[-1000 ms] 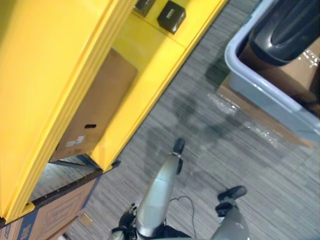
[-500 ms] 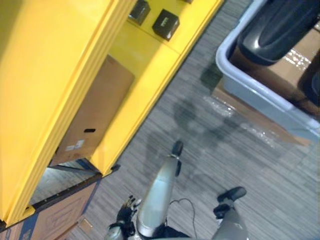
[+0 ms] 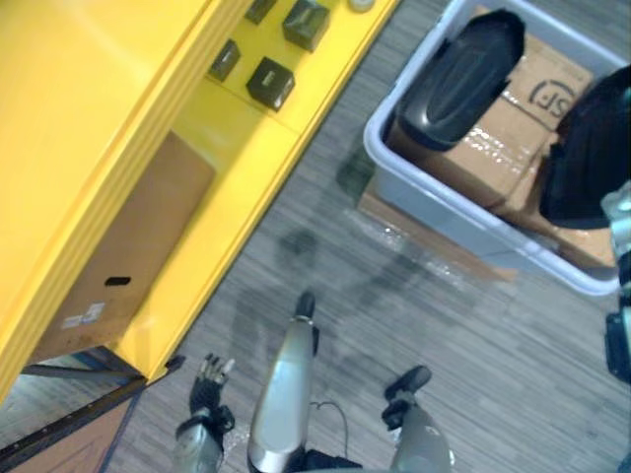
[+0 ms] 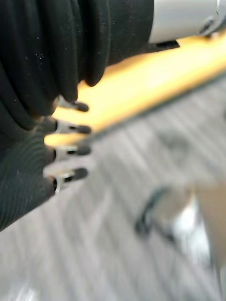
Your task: Walk over and take plastic housings, then place them on the shelf
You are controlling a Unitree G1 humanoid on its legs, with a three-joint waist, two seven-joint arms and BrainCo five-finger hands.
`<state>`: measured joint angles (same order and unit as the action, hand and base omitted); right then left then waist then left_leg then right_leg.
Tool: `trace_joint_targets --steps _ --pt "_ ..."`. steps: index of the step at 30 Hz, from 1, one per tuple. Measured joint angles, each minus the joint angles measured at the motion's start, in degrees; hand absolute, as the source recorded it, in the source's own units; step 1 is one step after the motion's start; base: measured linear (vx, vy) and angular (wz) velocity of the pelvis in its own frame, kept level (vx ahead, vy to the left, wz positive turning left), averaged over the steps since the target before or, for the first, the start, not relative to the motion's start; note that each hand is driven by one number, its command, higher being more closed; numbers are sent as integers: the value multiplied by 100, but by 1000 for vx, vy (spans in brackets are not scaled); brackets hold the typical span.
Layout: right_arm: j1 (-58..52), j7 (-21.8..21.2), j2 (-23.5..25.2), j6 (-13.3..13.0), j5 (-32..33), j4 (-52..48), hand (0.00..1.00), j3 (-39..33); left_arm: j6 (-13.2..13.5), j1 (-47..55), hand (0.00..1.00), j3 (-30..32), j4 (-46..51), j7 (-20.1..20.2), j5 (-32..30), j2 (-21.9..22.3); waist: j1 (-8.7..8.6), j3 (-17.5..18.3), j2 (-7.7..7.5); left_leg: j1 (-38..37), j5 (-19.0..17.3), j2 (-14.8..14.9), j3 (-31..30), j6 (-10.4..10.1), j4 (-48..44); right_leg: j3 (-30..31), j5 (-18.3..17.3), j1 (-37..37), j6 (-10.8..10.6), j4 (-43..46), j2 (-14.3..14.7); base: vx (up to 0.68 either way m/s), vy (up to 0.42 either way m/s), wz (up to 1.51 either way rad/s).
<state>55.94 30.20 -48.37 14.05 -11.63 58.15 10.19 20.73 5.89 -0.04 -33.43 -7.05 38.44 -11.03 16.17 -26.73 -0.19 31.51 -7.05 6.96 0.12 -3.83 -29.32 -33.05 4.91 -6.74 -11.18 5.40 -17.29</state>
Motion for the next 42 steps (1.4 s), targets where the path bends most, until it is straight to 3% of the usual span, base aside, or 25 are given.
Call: trace_joint_targets --steps 4,10,14,18,20,24,27,28,30,32,36,39,42 --pt "-293 244 255 -111 -97 -313 100 -121 39 -108 0 62 1238 -324 -33 5 -143 6 -113 -153 126 2 -14 -55 192 -7 -6 80 12 -13 20 -46 -17 4" --pt "-360 342 548 -164 -340 -497 100 -123 35 -734 0 -44 2094 -419 -94 16 -246 3 -121 -261 278 27 -9 -93 403 4 2 81 22 -13 45 -48 -12 0" --pt "-331 391 644 -181 -504 -664 100 -123 -13 -1223 0 -504 2386 -546 -106 35 -308 2 -123 -259 374 36 31 -92 526 28 100 32 129 -107 70 -79 10 -3" --pt "-325 705 847 -311 -784 -1114 100 -122 -318 -1465 0 -563 2435 -507 231 34 -441 -6 -139 -242 410 59 52 -105 576 68 128 -36 160 -114 97 -64 6 -8" --pt "-276 986 872 -506 -1180 -1774 100 -122 -703 -1663 0 -582 2446 -249 446 20 -455 -9 -182 -256 418 172 142 -117 576 181 201 -118 246 -133 171 -57 -7 -25" --pt "-164 1314 941 -823 -1468 -2506 100 -123 -1167 -2044 0 -729 2454 -87 575 7 -535 -11 -298 -466 424 249 261 -122 626 329 299 -51 306 -149 211 -33 4 -20" --pt "-371 1539 1365 -1170 -1816 -3383 100 -287 -1493 -2379 0 -903 2436 -57 669 -89 -734 112 -562 -793 458 274 374 -168 836 358 324 118 300 -203 217 -27 8 -14" --pt "-440 1598 1402 -1247 -1892 -3557 100 -291 -1544 -2470 0 -946 2424 -51 679 -94 -757 132 -595 -838 468 280 382 -183 902 360 323 139 301 -211 226 -31 -14 -9" --pt "-851 1722 1638 -1577 -2223 -4111 100 -339 -1760 -2884 0 -1053 2135 0 914 -99 -814 266 -807 -1021 571 312 481 -235 1151 387 280 188 358 -272 263 -28 -36 -13" --pt "-1068 1722 1867 -1780 -2386 -4351 100 -336 -1832 -3002 0 -1124 1984 20 1111 -99 -877 333 -906 -1199 652 321 546 -275 1331 466 266 225 378 -294 281 5 -35 -14" --pt "-1553 1650 2099 -2264 -2751 -4644 100 -321 -1934 -3180 0 -1261 1802 370 1847 -30 -1065 517 -963 -1548 913 335 649 -342 1848 506 222 301 437 -343 323 9 -20 -9" --pt "-1871 1439 2166 -2569 -2876 -4656 100 -300 -1958 -3268 0 -1310 1507 735 2520 97 -1122 742 -928 -1927 1126 347 715 -410 2323 522 221 485 437 -482 393 29 -35 -7" --pt "-2279 1200 2257 -2841 -2988 -4695 100 -204 -1818 -3258 0 -1504 1307 1282 2925 183 -1174 1187 -925 -2291 1325 361 851 -458 2849 554 212 599 430 -620 454 43 -36 -9"
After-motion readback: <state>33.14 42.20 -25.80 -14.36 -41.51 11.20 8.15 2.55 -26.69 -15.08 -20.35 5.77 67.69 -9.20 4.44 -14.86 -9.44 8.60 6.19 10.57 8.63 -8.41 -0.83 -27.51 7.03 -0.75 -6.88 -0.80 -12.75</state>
